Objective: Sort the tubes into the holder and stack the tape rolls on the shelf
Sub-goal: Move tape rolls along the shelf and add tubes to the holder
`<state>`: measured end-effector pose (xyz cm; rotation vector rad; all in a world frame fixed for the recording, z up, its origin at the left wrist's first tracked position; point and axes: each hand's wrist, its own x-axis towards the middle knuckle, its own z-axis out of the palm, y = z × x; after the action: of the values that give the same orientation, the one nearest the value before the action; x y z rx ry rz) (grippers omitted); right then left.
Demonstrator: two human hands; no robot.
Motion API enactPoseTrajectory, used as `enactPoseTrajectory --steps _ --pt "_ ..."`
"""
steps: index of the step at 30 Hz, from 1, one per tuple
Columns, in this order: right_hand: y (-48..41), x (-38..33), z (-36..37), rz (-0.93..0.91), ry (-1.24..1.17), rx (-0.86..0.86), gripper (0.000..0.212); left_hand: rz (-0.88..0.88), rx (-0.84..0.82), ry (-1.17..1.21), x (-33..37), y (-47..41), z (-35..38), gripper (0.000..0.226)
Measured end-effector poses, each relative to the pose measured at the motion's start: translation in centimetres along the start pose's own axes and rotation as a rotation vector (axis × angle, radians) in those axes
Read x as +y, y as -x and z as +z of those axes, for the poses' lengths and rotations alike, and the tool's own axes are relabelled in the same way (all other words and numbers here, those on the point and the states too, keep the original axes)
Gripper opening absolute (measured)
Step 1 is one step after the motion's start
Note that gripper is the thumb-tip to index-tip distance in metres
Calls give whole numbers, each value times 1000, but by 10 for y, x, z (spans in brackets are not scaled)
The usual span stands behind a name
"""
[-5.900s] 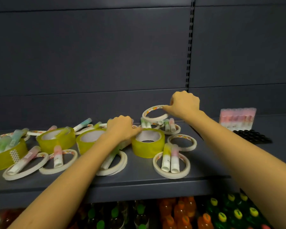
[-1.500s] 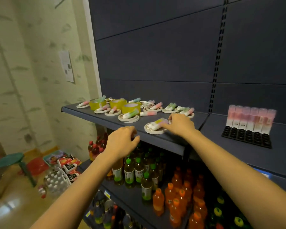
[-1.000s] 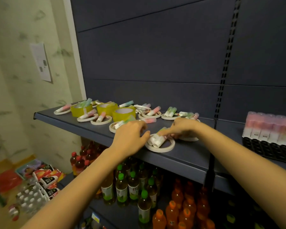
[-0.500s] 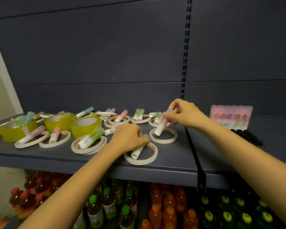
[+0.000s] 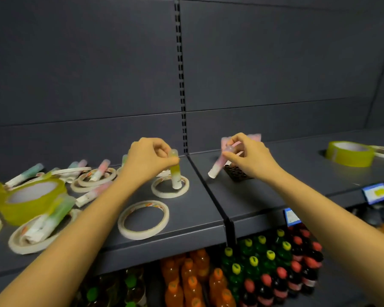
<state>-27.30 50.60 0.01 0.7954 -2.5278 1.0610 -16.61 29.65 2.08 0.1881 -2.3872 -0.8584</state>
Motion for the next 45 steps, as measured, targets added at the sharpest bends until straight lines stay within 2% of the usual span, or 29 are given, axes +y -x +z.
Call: enactPoseTrajectory --steps 5,14,24,33,37,41,45 --pt "-7 27 -21 12 9 66 15 57 -52 86 23 -16 30 11" --pt "-45 68 -32 -82 -22 51 21 121 -1 14 53 -47 92 18" --pt "-79 91 -24 -243 -45 -16 21 42 65 -117 60 -65 135 21" --pt "-89 92 -22 -295 12 -130 22 80 51 -329 69 -80 152 21" --pt "-91 89 -21 -300 43 -123 30 128 68 -519 69 -83 160 32" --pt "-93 87 -18 -312 69 -128 24 143 93 -649 60 -83 160 37" --pt "-93 85 -17 -384 195 -56 23 128 119 -679 55 -82 162 38"
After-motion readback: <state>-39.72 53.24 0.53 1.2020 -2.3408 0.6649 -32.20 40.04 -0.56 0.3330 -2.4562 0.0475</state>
